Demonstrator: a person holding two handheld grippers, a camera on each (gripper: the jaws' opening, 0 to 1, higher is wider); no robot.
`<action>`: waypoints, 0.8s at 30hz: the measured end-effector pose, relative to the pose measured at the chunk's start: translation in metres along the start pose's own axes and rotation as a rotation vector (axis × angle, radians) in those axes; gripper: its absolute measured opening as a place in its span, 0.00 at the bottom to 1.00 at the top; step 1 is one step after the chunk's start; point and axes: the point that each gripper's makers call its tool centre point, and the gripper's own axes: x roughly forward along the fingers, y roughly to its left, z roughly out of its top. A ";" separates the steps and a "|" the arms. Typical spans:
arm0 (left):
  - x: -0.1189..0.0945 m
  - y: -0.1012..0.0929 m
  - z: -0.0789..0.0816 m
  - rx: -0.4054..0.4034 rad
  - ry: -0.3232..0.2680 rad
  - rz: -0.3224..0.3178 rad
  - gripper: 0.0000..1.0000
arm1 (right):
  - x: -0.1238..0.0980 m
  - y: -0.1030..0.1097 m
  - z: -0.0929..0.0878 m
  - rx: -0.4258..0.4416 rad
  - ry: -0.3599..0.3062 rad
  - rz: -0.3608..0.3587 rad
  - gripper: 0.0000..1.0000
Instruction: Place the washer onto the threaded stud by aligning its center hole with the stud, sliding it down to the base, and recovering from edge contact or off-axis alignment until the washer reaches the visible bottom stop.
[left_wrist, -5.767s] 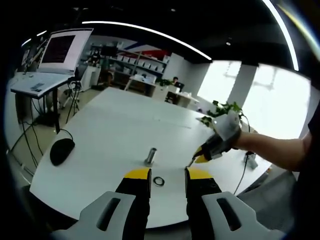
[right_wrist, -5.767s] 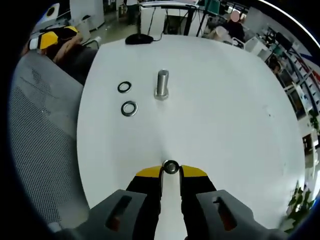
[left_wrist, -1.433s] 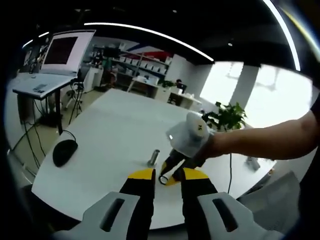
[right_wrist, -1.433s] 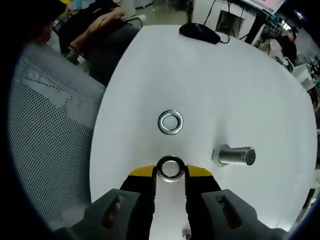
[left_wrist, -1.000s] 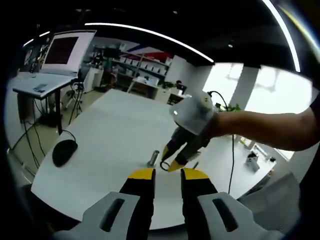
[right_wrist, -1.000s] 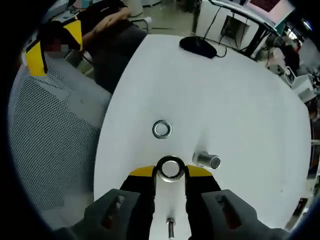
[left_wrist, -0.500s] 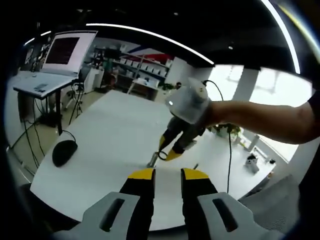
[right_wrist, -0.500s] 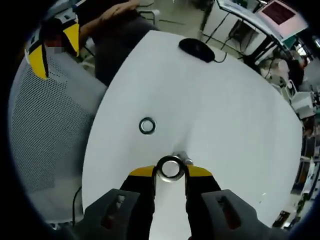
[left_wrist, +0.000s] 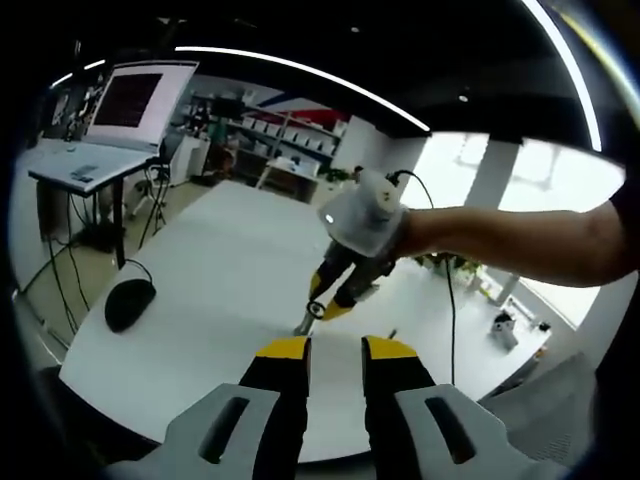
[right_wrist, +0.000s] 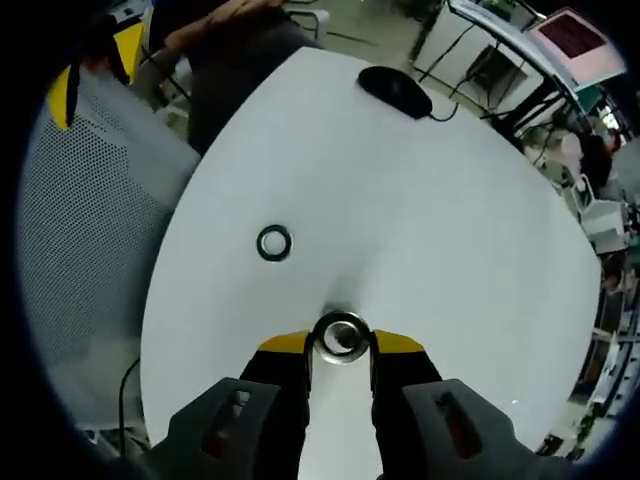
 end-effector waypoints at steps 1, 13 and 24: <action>0.000 0.000 0.000 0.000 0.000 0.000 0.18 | -0.001 -0.002 0.001 -0.002 -0.003 -0.006 0.22; 0.001 0.000 -0.001 -0.001 0.011 0.002 0.18 | 0.021 0.000 -0.002 -0.016 0.010 0.040 0.22; 0.001 0.001 -0.001 -0.001 0.007 0.007 0.17 | 0.043 0.003 -0.006 -0.038 0.027 0.084 0.22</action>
